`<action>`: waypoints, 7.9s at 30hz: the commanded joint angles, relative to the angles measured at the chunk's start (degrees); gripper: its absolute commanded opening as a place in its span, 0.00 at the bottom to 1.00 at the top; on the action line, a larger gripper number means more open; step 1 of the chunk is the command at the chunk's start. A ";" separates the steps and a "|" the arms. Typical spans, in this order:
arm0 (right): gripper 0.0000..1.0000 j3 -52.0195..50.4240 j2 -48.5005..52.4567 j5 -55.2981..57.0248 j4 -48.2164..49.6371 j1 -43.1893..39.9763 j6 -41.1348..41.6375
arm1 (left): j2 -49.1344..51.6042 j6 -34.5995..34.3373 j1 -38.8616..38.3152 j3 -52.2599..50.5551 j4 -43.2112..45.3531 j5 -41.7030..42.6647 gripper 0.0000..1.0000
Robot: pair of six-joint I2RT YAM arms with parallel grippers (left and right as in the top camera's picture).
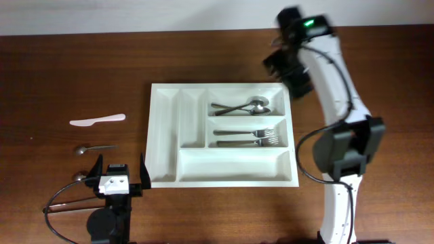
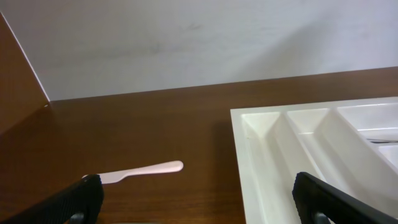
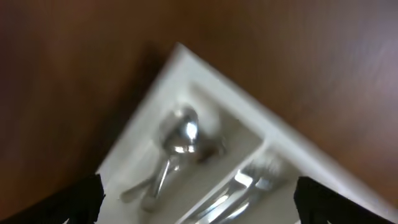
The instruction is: Pack container
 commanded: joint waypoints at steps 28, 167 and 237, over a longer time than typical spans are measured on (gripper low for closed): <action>0.99 -19.26 -38.34 5.57 -9.84 -10.69 -60.89 | -0.50 0.92 0.17 -0.11 -0.31 0.04 0.99; 0.99 -42.25 -30.34 -7.52 16.46 -50.99 -73.85 | 65.64 -55.12 39.15 43.17 -56.81 -8.35 0.99; 0.99 -42.25 -30.34 -7.52 16.46 -50.99 -73.85 | 86.09 -51.36 39.19 34.99 -33.16 -3.76 0.44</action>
